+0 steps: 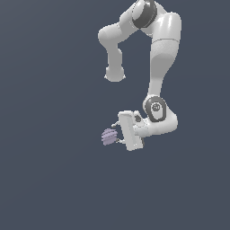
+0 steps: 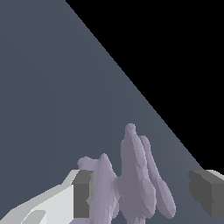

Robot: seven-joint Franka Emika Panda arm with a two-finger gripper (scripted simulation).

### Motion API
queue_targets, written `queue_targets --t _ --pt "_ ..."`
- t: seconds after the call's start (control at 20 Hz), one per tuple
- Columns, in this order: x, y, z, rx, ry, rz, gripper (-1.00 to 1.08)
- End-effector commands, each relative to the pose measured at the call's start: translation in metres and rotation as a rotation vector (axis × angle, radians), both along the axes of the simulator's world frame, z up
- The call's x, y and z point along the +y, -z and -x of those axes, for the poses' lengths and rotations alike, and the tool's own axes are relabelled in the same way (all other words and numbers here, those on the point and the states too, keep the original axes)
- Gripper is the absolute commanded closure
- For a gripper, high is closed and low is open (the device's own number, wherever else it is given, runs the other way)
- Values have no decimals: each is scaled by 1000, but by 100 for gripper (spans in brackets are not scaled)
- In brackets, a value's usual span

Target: Pick up the object and move it to a goal position.

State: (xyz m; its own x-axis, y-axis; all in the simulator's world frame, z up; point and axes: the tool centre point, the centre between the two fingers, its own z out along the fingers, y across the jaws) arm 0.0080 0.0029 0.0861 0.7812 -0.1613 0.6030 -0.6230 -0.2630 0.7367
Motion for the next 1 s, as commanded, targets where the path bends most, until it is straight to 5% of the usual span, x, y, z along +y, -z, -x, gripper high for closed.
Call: queue_targets --t 0.0,0.05,0.1,0.95 --pt "-5 2 0 -1 -1 0 -60" --pt "-6 2 0 -1 -1 0 -60" --pt "-6 2 0 -1 -1 0 108" --pt "-11 -6 3 -4 0 0 108"
